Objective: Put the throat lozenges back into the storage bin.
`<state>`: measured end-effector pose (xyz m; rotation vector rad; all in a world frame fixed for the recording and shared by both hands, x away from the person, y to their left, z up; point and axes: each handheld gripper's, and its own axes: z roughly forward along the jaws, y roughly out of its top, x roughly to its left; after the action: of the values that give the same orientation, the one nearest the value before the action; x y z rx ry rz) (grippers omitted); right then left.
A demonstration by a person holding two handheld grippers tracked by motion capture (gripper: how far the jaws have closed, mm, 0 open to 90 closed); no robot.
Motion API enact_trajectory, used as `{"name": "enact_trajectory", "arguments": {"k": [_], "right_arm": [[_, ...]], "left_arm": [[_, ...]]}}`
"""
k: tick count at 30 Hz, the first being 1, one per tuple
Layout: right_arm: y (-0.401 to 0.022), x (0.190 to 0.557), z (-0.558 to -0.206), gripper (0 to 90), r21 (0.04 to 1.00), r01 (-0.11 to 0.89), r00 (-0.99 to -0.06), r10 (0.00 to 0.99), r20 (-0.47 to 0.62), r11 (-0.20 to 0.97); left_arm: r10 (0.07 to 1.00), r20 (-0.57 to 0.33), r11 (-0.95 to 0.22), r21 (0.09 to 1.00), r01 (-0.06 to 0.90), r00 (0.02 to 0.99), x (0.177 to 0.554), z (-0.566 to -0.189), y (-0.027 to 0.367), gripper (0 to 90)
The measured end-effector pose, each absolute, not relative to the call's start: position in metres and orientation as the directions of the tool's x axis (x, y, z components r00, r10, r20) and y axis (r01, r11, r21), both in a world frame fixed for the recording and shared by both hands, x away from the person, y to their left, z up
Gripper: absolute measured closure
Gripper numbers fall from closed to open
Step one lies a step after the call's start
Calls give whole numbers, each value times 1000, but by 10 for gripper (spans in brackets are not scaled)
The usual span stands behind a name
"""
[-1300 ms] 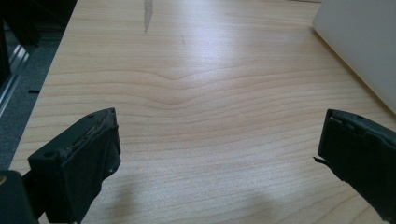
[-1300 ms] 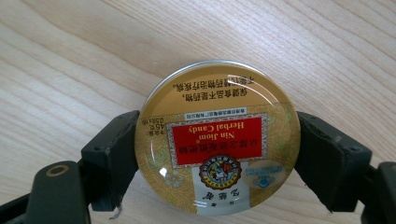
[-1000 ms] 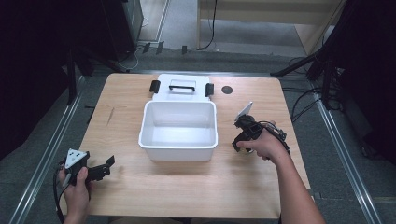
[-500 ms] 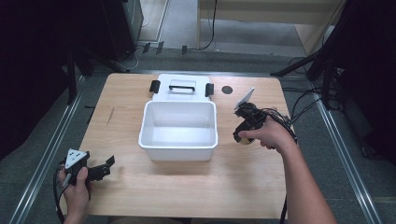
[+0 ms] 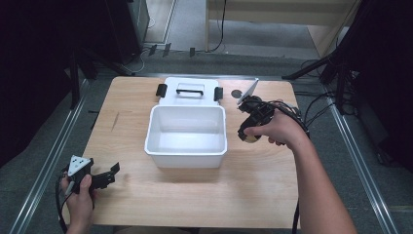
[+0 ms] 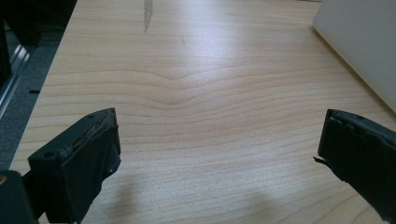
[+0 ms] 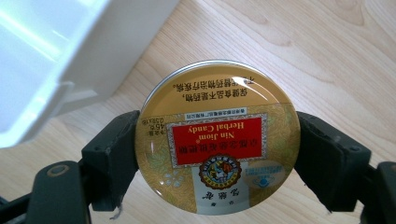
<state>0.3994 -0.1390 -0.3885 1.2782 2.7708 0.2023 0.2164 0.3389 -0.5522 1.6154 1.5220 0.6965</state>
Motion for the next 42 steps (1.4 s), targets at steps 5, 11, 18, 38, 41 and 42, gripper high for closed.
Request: {"name": "enact_trajectory", "arguments": {"k": [5,11,18,38,41,42], "right_arm": [[-127,400,-377,205,147,735,-667,745,-16,662],[-117,401,-365,205,153,720,-682,731,-23,677],[-94,400,-355,205,154,690,-711,702,-39,707],[-37,391,-356,205,217,508,-847,529,-48,834],[-34,390,-359,204,222,466,-871,488,-53,857],[-32,390,-362,204,232,429,-890,452,-58,873]], "left_arm": [[984,-128,39,836,547,126,217,-552,339,0],[983,-128,38,835,549,128,217,-552,339,0],[983,-131,40,835,548,127,217,-552,339,0],[983,-133,41,835,549,129,217,-553,339,0],[983,-135,43,834,550,128,217,-552,339,0],[983,-136,44,834,550,127,217,-553,339,0]]}}
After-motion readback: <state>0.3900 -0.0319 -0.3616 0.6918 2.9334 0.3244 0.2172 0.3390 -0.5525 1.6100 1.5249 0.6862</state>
